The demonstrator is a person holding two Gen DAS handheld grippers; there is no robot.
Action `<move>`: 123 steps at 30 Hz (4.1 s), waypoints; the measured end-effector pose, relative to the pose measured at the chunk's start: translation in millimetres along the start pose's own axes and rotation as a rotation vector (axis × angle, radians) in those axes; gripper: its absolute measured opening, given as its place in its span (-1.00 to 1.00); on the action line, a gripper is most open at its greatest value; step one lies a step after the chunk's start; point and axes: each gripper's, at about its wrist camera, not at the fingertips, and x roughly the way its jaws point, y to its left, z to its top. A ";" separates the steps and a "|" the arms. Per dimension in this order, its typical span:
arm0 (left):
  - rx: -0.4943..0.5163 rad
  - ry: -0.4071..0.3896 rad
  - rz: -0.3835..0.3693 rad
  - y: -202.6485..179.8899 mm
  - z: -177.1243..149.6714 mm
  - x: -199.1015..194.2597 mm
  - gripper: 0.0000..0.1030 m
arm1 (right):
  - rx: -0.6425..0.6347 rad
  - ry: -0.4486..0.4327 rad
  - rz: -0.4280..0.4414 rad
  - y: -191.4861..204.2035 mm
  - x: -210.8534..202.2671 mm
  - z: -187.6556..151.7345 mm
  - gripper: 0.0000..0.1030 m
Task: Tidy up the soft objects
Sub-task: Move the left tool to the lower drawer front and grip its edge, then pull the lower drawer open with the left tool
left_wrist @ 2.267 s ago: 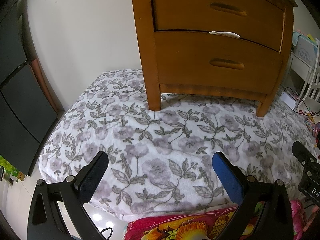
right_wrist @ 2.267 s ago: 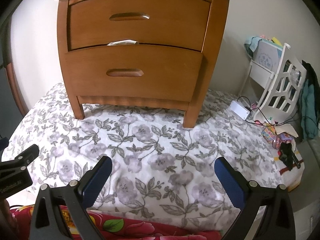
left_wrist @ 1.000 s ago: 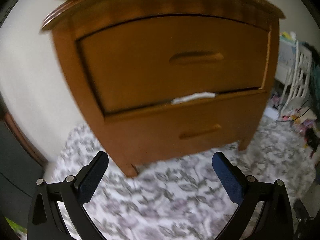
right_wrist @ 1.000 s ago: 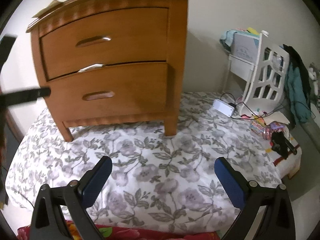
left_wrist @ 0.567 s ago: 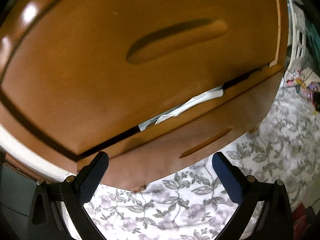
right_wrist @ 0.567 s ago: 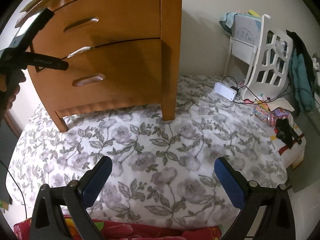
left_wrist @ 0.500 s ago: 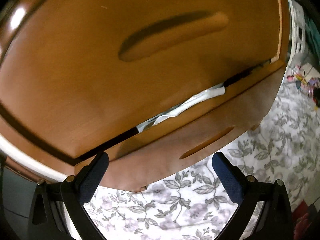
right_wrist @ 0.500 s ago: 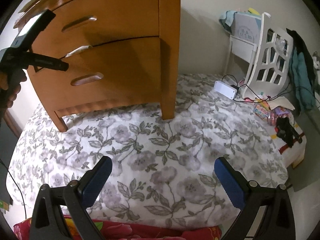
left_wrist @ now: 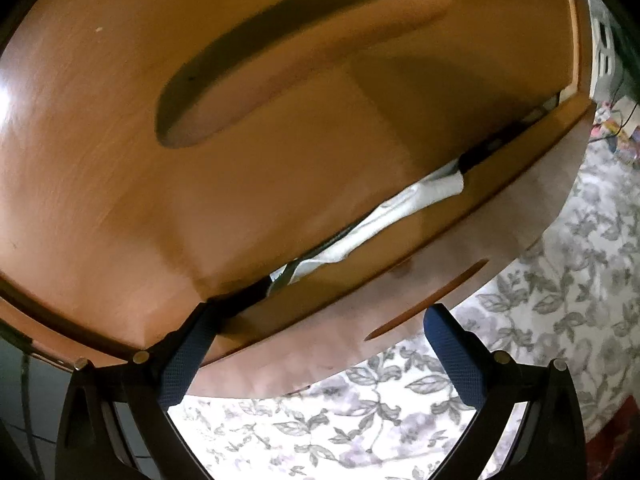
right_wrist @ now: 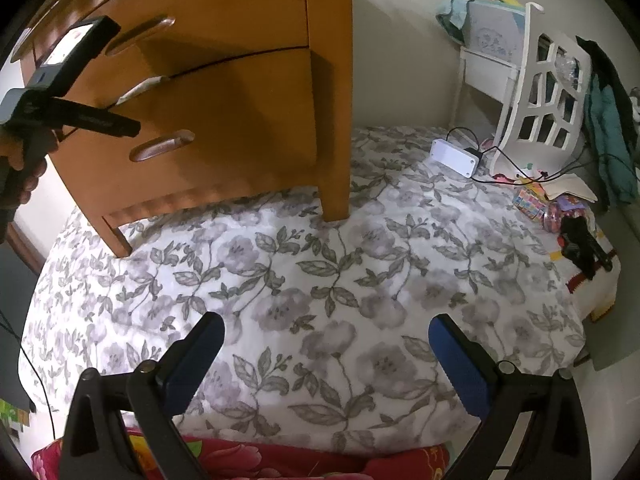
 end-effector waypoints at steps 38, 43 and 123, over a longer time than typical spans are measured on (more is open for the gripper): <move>0.312 -0.163 0.324 -71.1 -19.2 -4.6 0.61 | 0.083 0.084 0.004 -12.0 16.1 -4.0 1.00; 0.327 -0.139 0.222 -66.6 -16.2 -10.2 0.60 | 0.092 0.097 0.007 -14.2 18.8 -3.6 1.00; 0.259 -0.093 -0.214 -17.0 -79.7 -156.0 0.72 | -0.013 0.095 -0.061 12.1 -32.1 -27.6 1.00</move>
